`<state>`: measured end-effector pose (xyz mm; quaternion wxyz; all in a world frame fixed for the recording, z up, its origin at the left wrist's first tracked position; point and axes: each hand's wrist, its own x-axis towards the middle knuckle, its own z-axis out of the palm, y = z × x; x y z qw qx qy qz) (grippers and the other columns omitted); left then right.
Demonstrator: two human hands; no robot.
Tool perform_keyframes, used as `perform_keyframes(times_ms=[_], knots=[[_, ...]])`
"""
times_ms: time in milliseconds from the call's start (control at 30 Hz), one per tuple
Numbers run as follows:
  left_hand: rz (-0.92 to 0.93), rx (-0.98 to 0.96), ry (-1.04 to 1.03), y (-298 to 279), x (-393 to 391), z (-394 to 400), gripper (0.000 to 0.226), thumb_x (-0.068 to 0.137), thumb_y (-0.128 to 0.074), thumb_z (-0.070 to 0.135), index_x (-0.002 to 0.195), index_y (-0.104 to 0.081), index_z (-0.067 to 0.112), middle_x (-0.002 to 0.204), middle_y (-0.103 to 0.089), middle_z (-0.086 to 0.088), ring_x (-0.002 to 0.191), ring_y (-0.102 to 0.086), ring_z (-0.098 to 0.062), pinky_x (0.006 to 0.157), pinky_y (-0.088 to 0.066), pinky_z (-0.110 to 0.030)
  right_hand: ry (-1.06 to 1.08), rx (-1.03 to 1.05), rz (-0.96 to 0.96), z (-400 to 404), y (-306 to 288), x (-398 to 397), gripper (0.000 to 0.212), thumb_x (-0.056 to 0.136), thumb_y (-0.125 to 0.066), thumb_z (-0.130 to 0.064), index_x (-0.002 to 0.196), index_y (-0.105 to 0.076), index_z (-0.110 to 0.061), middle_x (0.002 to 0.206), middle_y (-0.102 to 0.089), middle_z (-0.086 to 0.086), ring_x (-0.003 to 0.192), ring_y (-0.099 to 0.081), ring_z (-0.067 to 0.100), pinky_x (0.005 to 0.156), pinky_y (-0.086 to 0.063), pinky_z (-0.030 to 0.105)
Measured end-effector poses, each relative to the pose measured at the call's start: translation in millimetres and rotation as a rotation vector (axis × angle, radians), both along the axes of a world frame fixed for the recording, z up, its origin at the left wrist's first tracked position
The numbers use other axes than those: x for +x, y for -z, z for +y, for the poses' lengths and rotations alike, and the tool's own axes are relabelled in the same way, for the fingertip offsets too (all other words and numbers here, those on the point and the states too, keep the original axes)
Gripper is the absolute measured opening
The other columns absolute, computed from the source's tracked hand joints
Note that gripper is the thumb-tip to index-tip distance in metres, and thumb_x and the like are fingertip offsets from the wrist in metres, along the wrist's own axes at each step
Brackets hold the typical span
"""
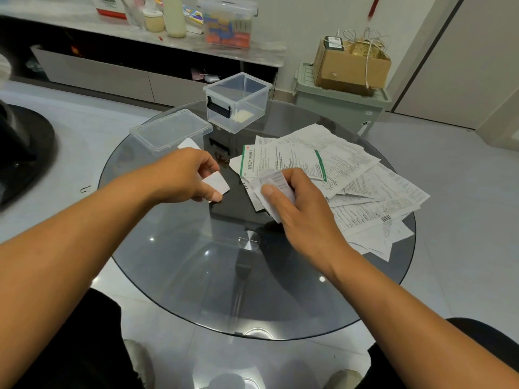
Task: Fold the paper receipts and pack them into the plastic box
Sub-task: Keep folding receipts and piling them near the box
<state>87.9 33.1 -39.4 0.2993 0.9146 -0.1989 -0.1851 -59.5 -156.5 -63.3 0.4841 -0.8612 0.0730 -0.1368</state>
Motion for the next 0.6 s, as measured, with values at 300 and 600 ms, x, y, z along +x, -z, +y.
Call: perform_keyframes(times_ms=[300,600], knots=[[-0.075,0.137,-0.008,-4,-5,1,0.039,0.068,-0.092,0.033,0.085,-0.061,0.019,0.088,-0.065,-0.001,0.076,-0.056,-0.014,0.059,-0.039,-0.030,-0.093,-0.020,0.017,3,-1,-2,0.011,0.100,-0.063,-0.038,0.104,-0.061,-0.028,0.102,-0.063,-0.010,0.090,-0.057,0.004,0.076,-0.043,0.025],[-0.102,-0.071,0.312,-3,-28,-11,0.031,0.086,-0.079,0.012,0.099,-0.058,0.030,0.085,-0.074,0.009,0.075,-0.069,-0.006,0.066,-0.058,-0.027,-0.239,-0.314,-0.091,10,3,3,0.015,0.099,-0.067,-0.028,0.106,-0.066,-0.014,0.123,-0.047,-0.005,0.109,-0.049,0.009,0.089,-0.041,0.019]])
